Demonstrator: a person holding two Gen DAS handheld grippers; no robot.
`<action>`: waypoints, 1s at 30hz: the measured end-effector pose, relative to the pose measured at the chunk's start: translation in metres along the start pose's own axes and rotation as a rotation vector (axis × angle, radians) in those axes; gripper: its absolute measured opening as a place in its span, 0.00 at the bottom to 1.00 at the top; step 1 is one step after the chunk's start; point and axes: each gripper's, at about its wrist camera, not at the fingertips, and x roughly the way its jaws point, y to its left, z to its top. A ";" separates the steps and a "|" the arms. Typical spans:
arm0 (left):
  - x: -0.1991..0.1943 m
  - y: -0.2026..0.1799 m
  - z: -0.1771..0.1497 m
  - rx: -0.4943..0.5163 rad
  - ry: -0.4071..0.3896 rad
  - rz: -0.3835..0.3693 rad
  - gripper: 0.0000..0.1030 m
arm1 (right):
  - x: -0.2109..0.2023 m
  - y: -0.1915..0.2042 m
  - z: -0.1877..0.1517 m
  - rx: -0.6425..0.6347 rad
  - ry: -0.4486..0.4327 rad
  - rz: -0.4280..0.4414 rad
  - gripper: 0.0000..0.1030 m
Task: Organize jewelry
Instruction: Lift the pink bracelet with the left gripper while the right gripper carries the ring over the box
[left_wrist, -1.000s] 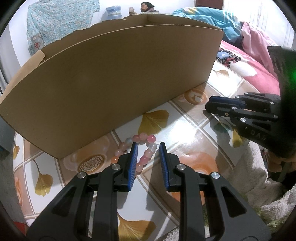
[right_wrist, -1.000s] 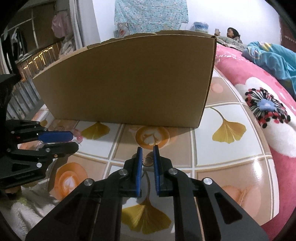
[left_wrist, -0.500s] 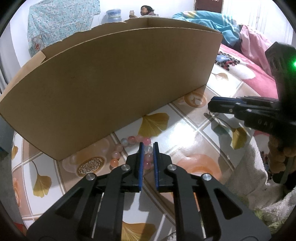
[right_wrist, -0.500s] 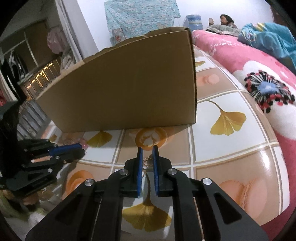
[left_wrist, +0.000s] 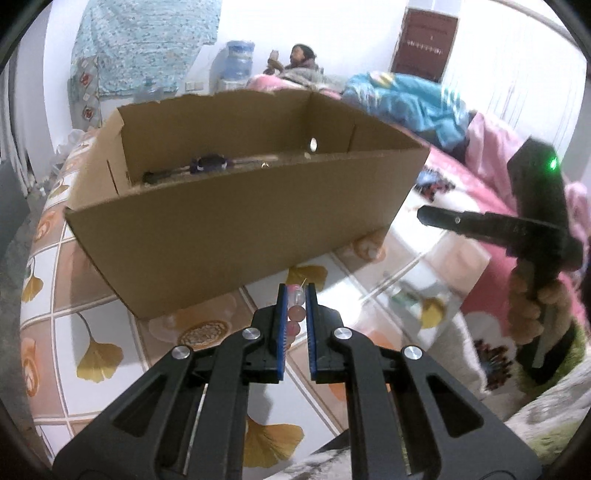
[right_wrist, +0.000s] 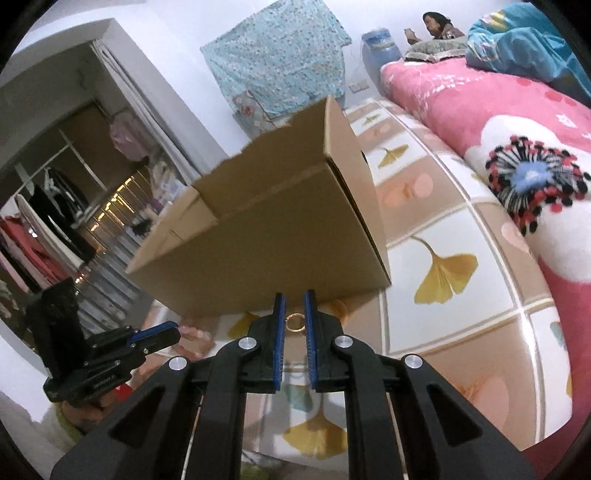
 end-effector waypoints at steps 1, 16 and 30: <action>-0.003 0.001 0.001 -0.004 -0.009 -0.005 0.08 | -0.004 -0.001 0.004 0.007 -0.004 0.016 0.10; -0.056 -0.002 0.018 -0.009 -0.140 -0.143 0.08 | -0.032 0.001 0.029 0.144 -0.023 0.273 0.10; -0.076 0.002 0.097 -0.007 -0.188 -0.223 0.08 | -0.028 0.027 0.085 0.076 -0.041 0.353 0.10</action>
